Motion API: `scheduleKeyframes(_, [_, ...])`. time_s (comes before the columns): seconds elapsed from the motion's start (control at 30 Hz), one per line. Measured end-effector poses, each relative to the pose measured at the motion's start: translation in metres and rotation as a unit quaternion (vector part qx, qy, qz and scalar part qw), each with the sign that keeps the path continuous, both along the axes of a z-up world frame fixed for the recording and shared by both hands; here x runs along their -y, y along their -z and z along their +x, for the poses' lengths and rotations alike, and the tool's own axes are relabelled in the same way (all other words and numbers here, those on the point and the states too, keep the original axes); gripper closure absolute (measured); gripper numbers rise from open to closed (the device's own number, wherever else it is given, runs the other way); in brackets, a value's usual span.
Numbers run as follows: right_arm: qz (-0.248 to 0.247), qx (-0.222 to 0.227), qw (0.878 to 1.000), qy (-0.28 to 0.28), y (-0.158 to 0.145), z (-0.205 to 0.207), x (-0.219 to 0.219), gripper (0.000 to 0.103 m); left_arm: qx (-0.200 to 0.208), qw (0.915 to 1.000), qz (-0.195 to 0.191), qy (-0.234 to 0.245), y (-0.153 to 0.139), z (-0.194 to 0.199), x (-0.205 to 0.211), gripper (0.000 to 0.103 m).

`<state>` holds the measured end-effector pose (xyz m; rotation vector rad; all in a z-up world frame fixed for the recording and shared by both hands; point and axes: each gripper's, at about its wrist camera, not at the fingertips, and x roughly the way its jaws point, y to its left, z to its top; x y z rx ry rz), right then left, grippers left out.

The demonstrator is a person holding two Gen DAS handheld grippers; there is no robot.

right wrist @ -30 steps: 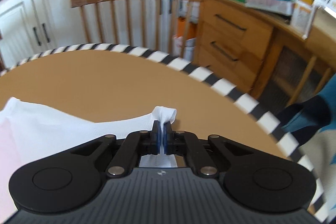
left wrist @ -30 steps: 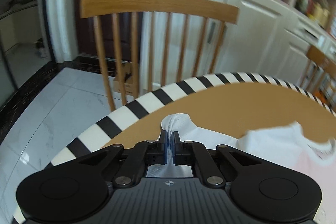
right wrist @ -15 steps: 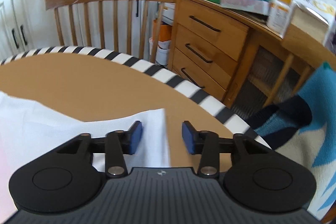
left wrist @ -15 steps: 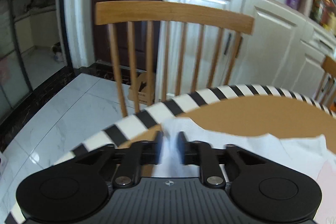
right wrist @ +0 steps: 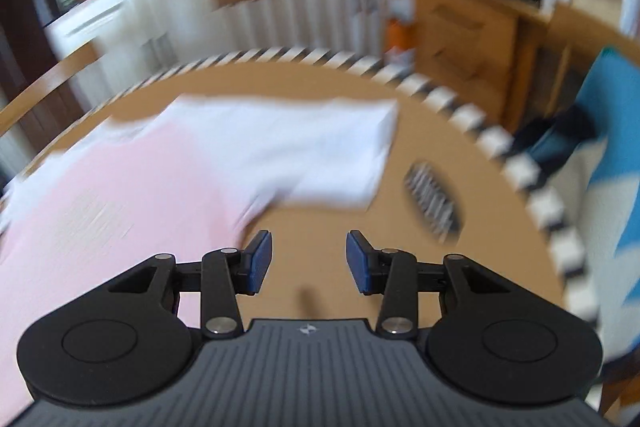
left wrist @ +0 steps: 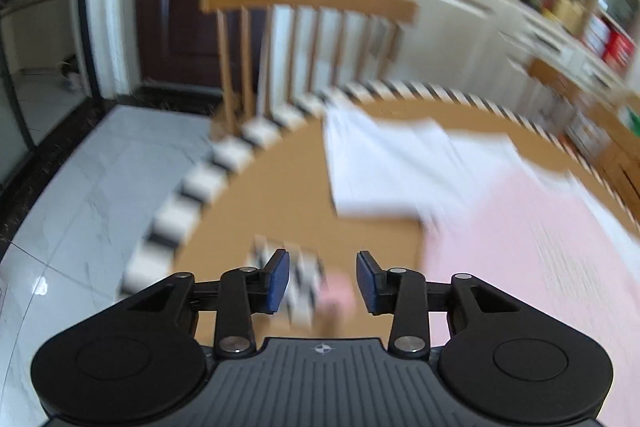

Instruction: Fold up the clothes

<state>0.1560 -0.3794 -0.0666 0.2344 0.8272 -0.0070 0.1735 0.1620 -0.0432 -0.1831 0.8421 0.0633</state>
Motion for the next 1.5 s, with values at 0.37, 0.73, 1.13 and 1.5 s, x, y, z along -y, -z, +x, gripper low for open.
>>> scheduleKeyframes(0.37, [-0.018,-0.044,0.998,-0.044,-0.011,-0.142,-0.038,0.065,-0.062,0.9944,0.051,0.070,0.008,-0.141,0.053,0.060])
scheduleKeyframes(0.73, [-0.011,-0.059,0.998,-0.023,-0.006,-0.208,-0.046,0.062,-0.050,0.9778,0.139,0.149,0.014,-0.206,0.093,0.058])
scheduleKeyframes(1.13, [-0.013,-0.056,0.998,-0.015,-0.006,-0.219,-0.045,0.061,-0.081,0.9901,0.049,0.104,0.023,-0.194,0.077,0.095])
scheduleKeyframes(1.5, [-0.052,-0.058,0.994,-0.082,0.005,-0.228,-0.062,0.057,-0.089,0.9916,-0.084,0.043,-0.002,-0.190,0.040,0.097])
